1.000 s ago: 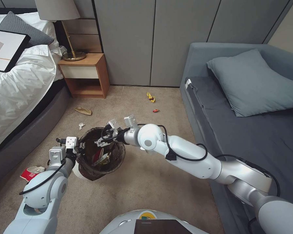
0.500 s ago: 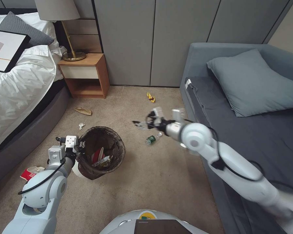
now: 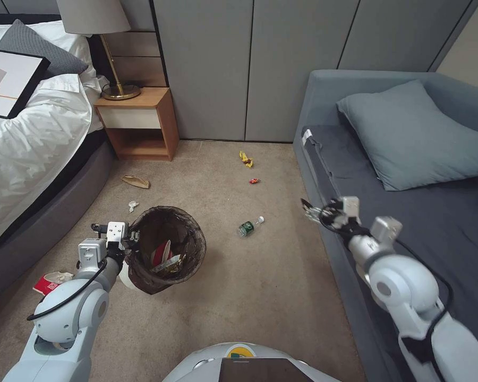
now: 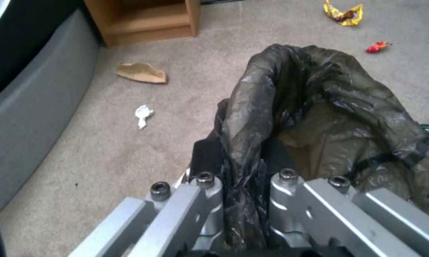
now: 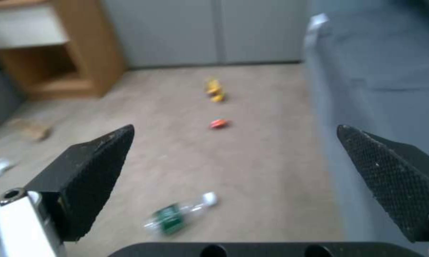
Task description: Pick up the trash bin, then pick up the garbage from the floor and place it into the trash bin.
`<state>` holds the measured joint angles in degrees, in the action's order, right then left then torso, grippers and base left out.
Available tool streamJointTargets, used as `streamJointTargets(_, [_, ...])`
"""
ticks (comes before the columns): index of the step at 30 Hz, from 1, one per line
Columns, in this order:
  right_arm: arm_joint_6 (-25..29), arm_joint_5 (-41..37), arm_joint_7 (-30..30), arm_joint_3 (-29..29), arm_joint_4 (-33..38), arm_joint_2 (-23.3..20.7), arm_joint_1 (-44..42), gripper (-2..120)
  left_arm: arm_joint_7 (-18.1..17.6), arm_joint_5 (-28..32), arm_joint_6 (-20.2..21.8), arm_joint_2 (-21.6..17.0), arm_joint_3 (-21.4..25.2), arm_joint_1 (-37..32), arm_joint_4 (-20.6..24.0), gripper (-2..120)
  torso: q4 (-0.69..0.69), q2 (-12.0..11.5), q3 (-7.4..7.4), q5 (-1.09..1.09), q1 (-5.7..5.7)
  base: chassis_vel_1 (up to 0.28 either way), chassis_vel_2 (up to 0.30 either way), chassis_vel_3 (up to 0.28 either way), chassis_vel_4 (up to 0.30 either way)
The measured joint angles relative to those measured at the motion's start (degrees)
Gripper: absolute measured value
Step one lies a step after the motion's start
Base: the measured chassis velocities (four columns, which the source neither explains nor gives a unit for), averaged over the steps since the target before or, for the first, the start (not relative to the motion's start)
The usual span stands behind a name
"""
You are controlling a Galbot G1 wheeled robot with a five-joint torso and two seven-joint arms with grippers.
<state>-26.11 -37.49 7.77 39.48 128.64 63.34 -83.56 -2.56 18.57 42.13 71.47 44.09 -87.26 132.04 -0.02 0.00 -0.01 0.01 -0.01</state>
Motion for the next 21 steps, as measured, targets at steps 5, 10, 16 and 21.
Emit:
streamJointTargets(5, [8.1,6.1,-2.7,3.7,0.1,7.3,-6.5,100,0.0,-0.2,0.0,0.4,-0.2,0.1,0.0,7,0.03,0.0,0.0,0.01,0.0,0.0,0.0,0.0,0.0])
streamJointTargets(10, [15.9,12.2,-6.3,7.5,-0.3,12.9,-11.3,100,0.2,-0.5,0.0,0.6,-0.4,-0.5,0.1,7,0.01,0.0,0.0,-0.02,0.0,0.0,0.0,0.0,0.0])
streamJointTargets(16, [17.7,12.5,-6.6,9.9,-0.2,14.1,-13.3,100,0.2,-0.5,0.0,0.9,-0.2,-1.4,0.7,7,0.03,0.0,0.01,-0.02,0.0,0.0,0.0,0.0,0.0])
streamJointTargets(21, [17.7,12.7,-5.6,10.0,-0.1,13.9,-12.0,100,0.2,-0.5,0.0,1.3,-0.2,-1.7,1.2,7,0.03,0.0,0.01,-0.02,0.0,0.0,0.0,0.0,0.0])
